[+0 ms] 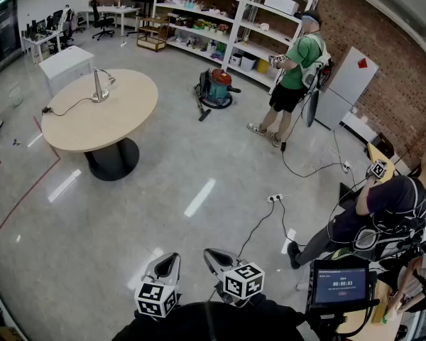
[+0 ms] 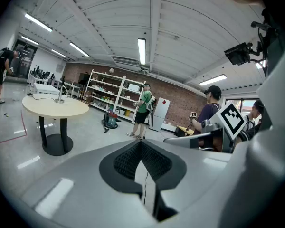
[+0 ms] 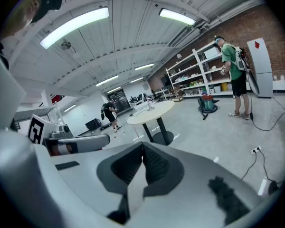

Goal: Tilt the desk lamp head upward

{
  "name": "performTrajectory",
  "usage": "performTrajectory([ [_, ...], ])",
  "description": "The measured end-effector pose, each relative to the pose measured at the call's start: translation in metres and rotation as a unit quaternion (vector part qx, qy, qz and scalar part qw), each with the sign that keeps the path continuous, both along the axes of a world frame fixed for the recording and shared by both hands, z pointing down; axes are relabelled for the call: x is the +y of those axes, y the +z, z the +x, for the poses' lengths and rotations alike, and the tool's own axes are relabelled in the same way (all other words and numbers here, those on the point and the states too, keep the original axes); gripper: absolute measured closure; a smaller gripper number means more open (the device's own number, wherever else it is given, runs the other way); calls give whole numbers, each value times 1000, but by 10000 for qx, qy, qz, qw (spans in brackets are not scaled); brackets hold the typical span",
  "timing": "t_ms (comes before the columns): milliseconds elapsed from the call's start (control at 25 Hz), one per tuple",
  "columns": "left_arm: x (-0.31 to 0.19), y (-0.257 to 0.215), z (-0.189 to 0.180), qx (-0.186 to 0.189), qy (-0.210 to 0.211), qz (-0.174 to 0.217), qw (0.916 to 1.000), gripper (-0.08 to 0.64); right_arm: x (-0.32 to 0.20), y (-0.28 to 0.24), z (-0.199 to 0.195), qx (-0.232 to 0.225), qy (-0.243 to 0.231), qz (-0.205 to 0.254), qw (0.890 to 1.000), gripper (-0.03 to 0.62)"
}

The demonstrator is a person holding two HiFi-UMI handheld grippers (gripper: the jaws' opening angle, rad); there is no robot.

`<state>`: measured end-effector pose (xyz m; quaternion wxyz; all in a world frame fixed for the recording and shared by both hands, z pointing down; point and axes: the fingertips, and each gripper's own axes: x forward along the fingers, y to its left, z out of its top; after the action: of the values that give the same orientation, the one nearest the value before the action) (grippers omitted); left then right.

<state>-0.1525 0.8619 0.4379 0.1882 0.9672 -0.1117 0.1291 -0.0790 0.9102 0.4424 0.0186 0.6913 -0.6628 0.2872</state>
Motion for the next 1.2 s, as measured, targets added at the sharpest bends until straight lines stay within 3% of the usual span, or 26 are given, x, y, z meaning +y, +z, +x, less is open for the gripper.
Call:
performTrajectory([
  [280,-43,-15,-15,74,177,-139,9997,554,-42,-16,-22,42,88,-226,9997,587],
  [480,-68,13,-15,84,273,-292,9992,554,-62,8,-24,87,263,-369,9989,586],
  [680,-73,5,-9,-23,257,-368,9990,554,-63,-3,-15,49,350,-385,9986,586],
  [880,-124,51,19,-225,8,-104,9997,554,-122,35,21,-241,233,302,9990,586],
  [1040,-149,31,73,-324,-289,358,9984,554,-156,23,75,-401,-137,721,9965,586],
  [1200,-164,13,112,-515,-298,656,9961,554,-182,4,110,-363,-406,943,9941,586],
])
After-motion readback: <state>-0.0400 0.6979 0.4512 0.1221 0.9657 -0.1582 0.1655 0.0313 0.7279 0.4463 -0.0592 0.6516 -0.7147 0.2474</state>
